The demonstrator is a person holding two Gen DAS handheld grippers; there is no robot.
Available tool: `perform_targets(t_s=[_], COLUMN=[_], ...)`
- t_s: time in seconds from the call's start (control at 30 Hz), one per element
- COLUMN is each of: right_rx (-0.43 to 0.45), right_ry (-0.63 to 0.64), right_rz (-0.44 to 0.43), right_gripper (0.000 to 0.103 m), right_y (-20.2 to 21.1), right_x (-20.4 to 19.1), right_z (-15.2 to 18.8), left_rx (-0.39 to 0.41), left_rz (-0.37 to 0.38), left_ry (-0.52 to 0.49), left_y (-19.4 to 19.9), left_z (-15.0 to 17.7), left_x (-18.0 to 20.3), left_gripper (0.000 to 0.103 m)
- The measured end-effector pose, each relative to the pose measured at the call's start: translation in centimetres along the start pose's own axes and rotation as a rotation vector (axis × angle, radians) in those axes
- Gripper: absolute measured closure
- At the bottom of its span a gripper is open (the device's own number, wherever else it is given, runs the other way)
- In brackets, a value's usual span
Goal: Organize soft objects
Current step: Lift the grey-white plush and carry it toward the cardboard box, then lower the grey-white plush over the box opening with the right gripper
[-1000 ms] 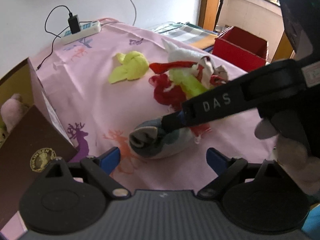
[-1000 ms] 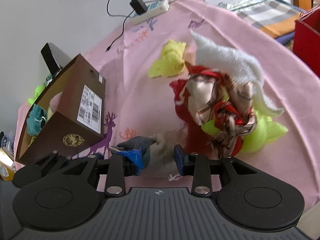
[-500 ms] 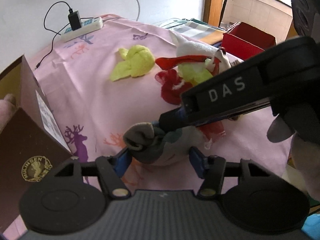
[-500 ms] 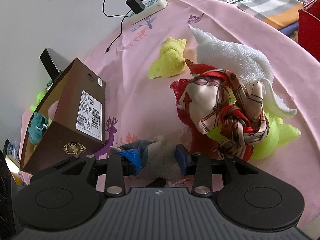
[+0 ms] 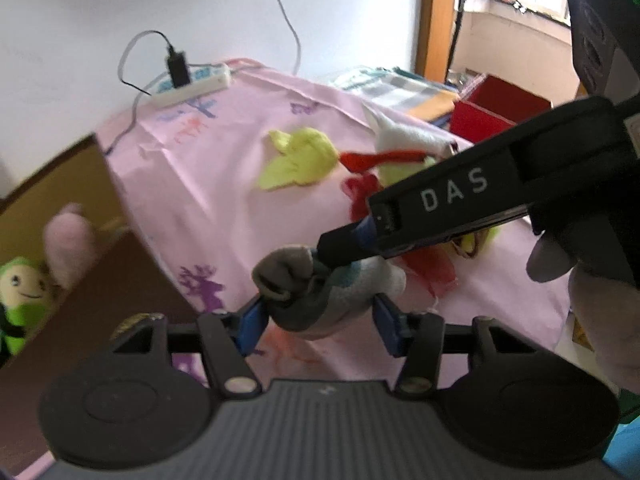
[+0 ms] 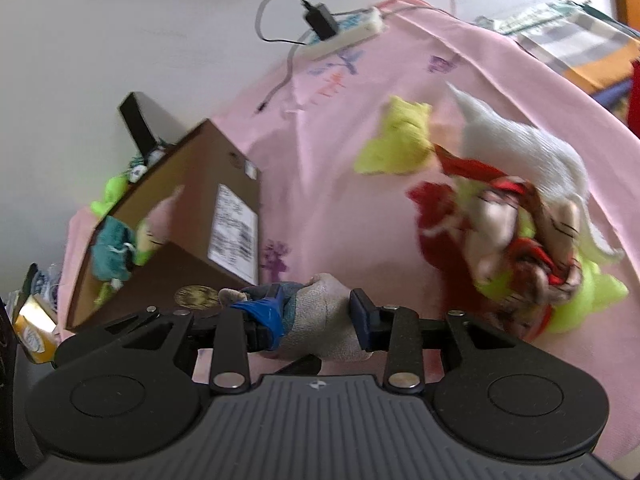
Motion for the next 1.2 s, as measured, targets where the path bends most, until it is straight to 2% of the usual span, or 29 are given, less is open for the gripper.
perform_targets(t_s=[0.17,0.23,0.27,0.3,0.37,0.47,0.53,0.63,0.7,0.83,1.03,1.2], right_rx=[0.028,0.030,0.021,0.001,0.033,0.104,0.080,0.060,0.043,-0.027,-0.136,-0.177], right_ry=[0.047,0.066,0.074,0.082,0.118,0.229,0.232,0.132,0.078,0.014,-0.038,-0.065], right_rz=[-0.040,-0.060,-0.079,-0.107,-0.122,-0.097,-0.098,-0.110,-0.076,-0.053,-0.095,-0.145], right_gripper=[0.084,0.085,0.085,0.085,0.086,0.086,0.086,0.086,0.086,0.083,0.082,0.082], right_y=[0.0,-0.2,-0.4,-0.8,-0.6,-0.3,-0.9,-1.1,-1.4,-1.9,-3.5,-5.3], right_x=[-2.7,-3.9,-4.5,-5.4,-6.9,-8.8,-8.7,-7.2,-6.0,-4.8,-5.7,-7.2], right_z=[-1.2,-1.5,-1.4,-1.3,-1.5,-2.4,-2.4,-2.2,-1.8,-0.2,2.1,2.5], left_rx=[0.053,0.077,0.095,0.108,0.125,0.180,0.156,0.113,0.075,-0.004,-0.039,-0.046], left_rz=[-0.033,-0.046,-0.040,-0.022,-0.008,-0.066,-0.044,-0.013,-0.045,-0.047,-0.004,-0.061], left_ry=[0.032,0.041,0.044,0.048,0.041,-0.001,0.028,0.056,0.043,0.046,0.106,0.076], left_y=[2.3,3.2,3.7,4.3,5.3,6.1,5.8,5.6,4.9,4.0,2.6,1.6], left_z=[-0.8,-1.2,-1.5,-1.8,-2.3,-2.7,-2.2,-0.2,1.4,4.3,5.0,5.2], left_x=[-2.2,-3.1,-3.4,-3.5,-3.5,-4.0,-4.7,-5.5,-6.3,-7.3,-8.6,-9.4], left_gripper=[0.052,0.057,0.064,0.064,0.065,0.065,0.065,0.063,0.053,0.043,0.035,0.031])
Point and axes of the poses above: each gripper's, at about its wrist camera, not at the fingertips, and y roughly against the way its jaws point, x to its right, z to its underside, the point moved 9 cm from there along -y, roughly the way its jaws point, and after that the axes turned 6 degrees about y, right-handed, at the moved point
